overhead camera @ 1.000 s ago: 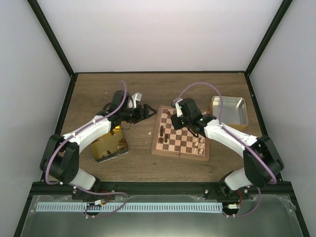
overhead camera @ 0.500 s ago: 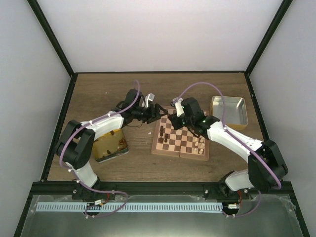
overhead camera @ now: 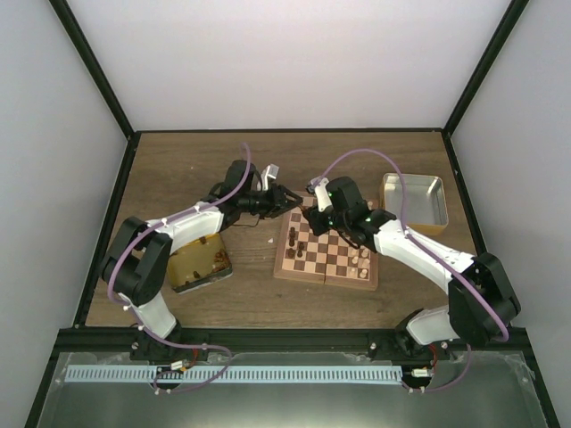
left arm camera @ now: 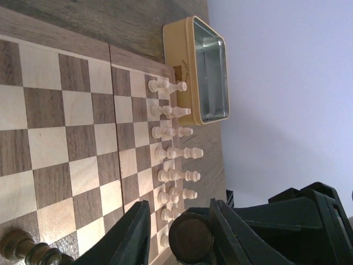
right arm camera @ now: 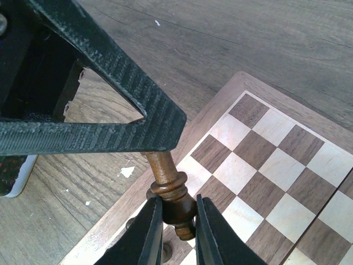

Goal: Set up the chess pieces on the board
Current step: Place the chess piece on the chessboard.

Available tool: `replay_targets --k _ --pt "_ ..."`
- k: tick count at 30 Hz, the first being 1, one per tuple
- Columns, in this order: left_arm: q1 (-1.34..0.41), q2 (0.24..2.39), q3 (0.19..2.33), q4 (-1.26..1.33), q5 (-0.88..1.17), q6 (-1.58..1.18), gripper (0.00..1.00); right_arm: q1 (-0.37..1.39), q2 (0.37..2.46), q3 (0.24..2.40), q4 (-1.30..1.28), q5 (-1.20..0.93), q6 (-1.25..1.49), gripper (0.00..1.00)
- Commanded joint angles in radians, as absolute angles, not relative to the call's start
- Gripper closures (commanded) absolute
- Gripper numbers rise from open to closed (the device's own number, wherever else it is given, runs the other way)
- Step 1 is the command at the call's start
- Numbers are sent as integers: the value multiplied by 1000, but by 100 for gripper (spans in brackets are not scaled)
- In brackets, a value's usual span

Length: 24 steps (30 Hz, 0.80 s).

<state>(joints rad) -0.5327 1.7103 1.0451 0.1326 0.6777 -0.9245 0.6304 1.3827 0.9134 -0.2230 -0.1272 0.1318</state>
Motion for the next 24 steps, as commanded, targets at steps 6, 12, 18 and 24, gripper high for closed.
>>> replay_targets --k 6,12,18,24 --pt "-551 1706 1011 192 690 -943 85 641 1375 917 -201 -141 118 90" --pt "-551 1659 975 246 705 -993 94 637 1338 938 -238 -180 206 77" --pt "-550 1557 933 327 734 -1110 95 635 1175 861 -80 -308 455 55" --pt "-551 1464 908 505 765 -1301 95 635 988 714 157 -256 761 42"
